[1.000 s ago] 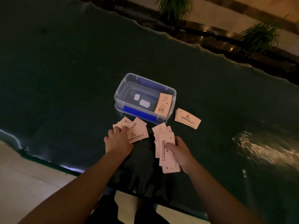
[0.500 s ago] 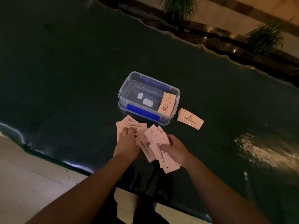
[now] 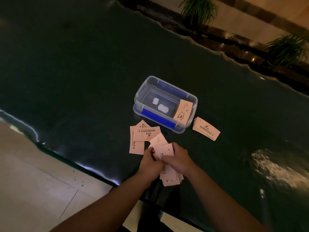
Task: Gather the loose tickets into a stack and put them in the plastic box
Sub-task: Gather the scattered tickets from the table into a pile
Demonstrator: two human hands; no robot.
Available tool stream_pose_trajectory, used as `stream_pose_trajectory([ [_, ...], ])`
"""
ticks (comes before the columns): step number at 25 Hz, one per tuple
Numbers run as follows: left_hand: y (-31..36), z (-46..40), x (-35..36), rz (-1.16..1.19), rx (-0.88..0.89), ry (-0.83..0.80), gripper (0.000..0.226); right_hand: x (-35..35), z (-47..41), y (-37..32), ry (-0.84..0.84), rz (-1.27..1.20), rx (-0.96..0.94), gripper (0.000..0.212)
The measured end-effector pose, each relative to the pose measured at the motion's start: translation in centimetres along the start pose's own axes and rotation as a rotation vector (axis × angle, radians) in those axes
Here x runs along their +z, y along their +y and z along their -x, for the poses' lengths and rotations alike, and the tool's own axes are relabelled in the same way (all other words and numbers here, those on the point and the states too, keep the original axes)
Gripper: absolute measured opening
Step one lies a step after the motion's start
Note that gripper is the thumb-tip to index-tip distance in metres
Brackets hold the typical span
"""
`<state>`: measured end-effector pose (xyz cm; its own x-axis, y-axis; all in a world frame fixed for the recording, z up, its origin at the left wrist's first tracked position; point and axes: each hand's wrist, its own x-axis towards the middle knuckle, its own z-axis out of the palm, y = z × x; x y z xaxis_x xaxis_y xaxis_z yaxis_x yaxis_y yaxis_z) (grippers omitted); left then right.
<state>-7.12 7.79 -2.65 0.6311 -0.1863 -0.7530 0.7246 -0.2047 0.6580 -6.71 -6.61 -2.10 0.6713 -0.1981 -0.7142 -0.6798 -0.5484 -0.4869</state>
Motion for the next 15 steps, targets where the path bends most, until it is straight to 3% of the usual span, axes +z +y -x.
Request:
stream_pose_trajectory([
  [5,0.3,-0.6,-0.3,-0.074,0.019,-0.094,0.073,0.4,0.3,0.3,0.09,-0.168,0.058,0.086],
  [9,0.6,-0.5,-0.9,-0.08,0.015,-0.14,0.072,0.7,0.3,0.9,0.142,-0.256,0.083,0.08],
  [12,0.6,-0.8,-0.5,0.0,-0.019,-0.07,0.079,-0.3,-0.2,1.1,0.161,-0.252,0.092,0.069],
  [15,0.7,-1.6,-0.1,0.057,-0.025,-0.054,0.08,-1.4,-0.8,0.3,0.108,-0.113,0.021,0.074],
])
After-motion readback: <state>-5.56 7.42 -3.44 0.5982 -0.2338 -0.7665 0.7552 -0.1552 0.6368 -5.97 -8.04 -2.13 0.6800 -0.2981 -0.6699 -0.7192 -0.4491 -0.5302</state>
